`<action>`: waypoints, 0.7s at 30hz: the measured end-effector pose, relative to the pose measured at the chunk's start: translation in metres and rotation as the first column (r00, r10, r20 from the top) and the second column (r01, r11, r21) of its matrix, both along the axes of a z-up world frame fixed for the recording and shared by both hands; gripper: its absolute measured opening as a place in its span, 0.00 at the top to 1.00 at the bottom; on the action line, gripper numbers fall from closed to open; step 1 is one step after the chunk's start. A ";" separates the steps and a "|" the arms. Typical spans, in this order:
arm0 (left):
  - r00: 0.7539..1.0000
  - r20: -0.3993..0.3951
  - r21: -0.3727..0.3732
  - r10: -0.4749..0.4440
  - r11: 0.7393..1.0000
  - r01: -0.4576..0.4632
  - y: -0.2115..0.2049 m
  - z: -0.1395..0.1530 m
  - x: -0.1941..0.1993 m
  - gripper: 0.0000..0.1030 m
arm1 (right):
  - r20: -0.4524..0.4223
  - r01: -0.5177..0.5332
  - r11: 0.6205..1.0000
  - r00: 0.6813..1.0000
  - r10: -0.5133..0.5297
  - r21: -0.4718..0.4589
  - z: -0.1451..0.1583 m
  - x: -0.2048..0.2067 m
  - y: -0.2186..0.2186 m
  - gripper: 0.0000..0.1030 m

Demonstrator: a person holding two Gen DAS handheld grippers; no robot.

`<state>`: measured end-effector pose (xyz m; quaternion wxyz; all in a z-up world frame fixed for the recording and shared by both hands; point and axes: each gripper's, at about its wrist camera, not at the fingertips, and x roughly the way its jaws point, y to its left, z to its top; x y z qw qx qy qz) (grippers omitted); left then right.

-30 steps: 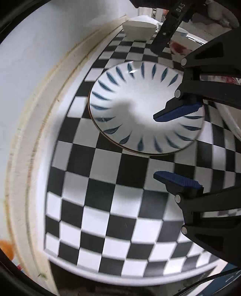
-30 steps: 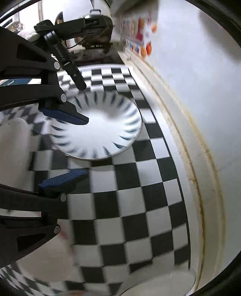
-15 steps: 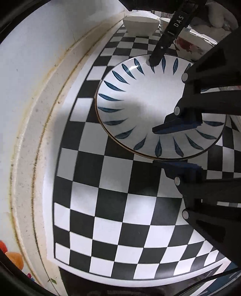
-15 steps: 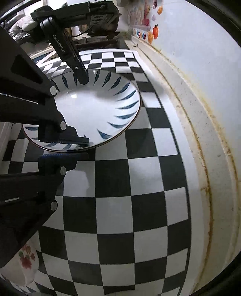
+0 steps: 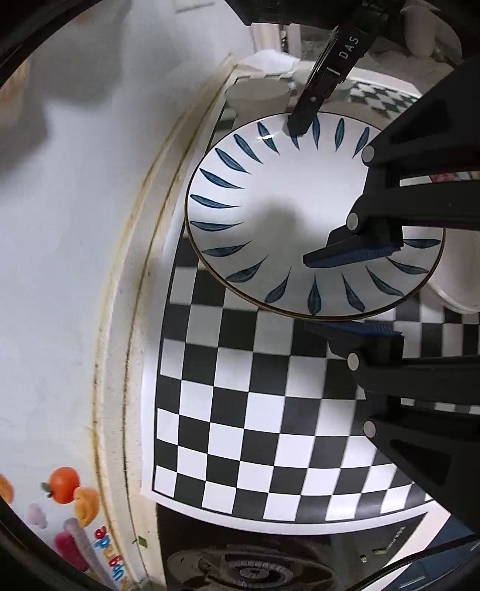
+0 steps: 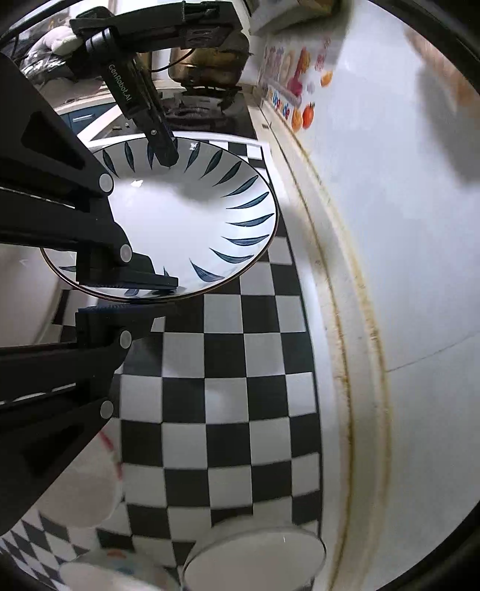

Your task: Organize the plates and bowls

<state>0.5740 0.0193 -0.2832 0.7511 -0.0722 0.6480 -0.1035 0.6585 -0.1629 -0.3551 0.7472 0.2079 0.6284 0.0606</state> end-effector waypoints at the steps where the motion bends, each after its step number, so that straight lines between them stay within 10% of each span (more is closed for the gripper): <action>1: 1.000 0.009 0.003 -0.008 1.000 0.008 -0.001 0.007 -0.005 0.76 | 0.015 -0.003 1.000 1.000 0.003 -0.008 0.008 -0.006 0.001 0.92; 13: 0.991 0.071 -0.008 -0.110 0.994 0.111 -0.014 0.055 -0.074 0.76 | 0.109 0.027 1.000 0.994 -0.027 0.002 0.074 -0.106 -0.002 0.92; 21: 0.988 0.019 -0.009 -0.154 0.988 0.155 -0.016 0.035 -0.111 0.76 | 0.102 0.064 0.998 0.993 -0.065 0.015 0.067 -0.166 0.004 0.92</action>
